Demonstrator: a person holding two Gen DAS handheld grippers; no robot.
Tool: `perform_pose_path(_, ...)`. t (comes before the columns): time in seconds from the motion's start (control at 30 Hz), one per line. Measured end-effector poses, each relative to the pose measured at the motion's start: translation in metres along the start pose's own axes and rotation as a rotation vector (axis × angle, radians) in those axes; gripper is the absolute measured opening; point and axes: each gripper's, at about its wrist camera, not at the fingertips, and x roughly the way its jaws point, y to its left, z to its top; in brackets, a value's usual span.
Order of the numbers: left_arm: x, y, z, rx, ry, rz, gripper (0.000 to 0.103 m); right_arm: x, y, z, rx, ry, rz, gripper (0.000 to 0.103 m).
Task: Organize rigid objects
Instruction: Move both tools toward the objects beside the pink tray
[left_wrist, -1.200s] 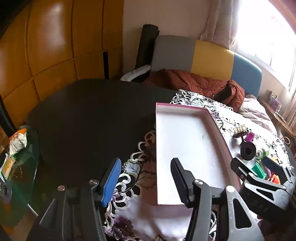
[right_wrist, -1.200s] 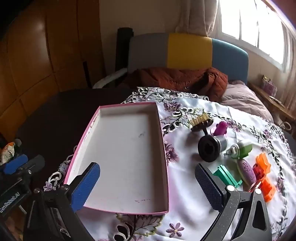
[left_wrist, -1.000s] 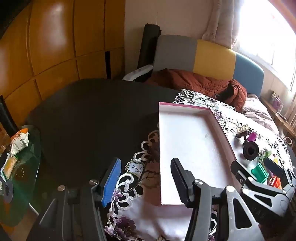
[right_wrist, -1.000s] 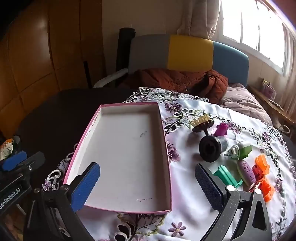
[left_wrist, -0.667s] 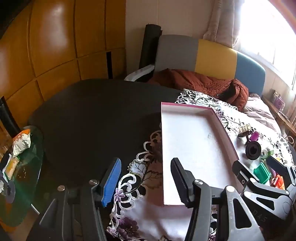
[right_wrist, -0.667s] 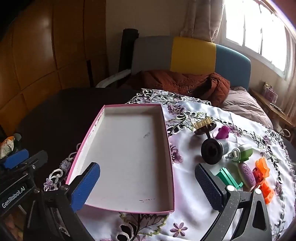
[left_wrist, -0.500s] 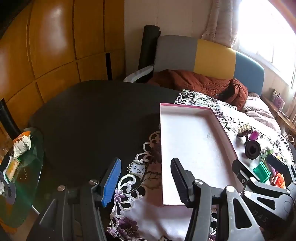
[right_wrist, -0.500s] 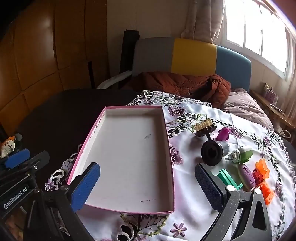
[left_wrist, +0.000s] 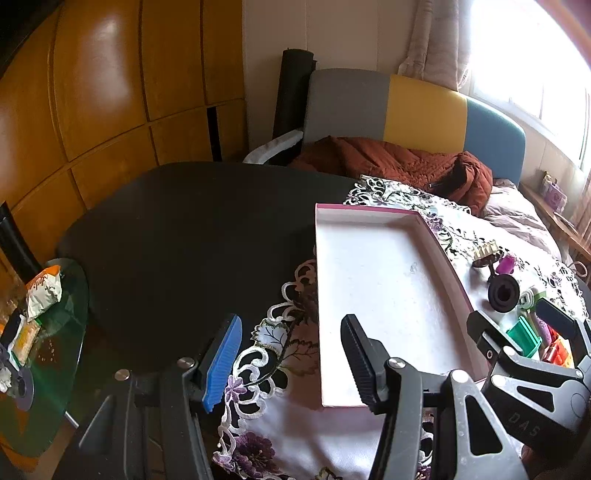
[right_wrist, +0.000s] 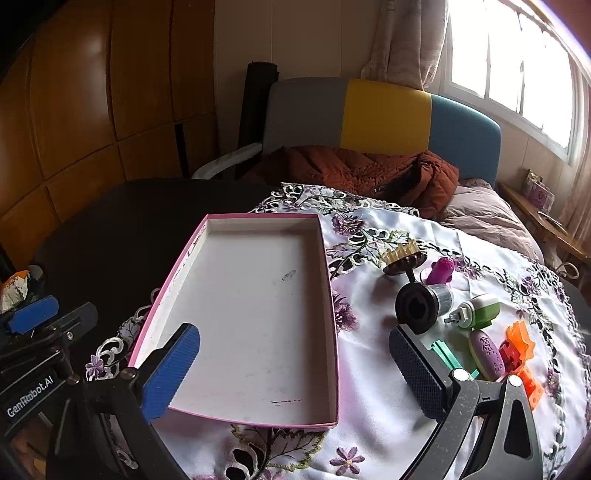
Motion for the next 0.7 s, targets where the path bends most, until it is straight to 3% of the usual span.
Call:
perform_pose_path(0.23,0.005,-0.002,-0.003,0.007,0.022,-0.041,0.057,0.002,-0.004,0.001,-0.011,-0.002,-0.013,0.103)
perform_pose_path(0.53,0.012,0.0,-0.001,0.009,0.047,-0.219,0.06,0.004,-0.015,0.001,-0.036,0.003,-0.044,0.103)
perform_pose_path(0.7,0.015,-0.004,0.003,-0.011,0.092,-0.266,0.063,0.006,-0.027,0.001,-0.045,0.011,-0.058,0.103)
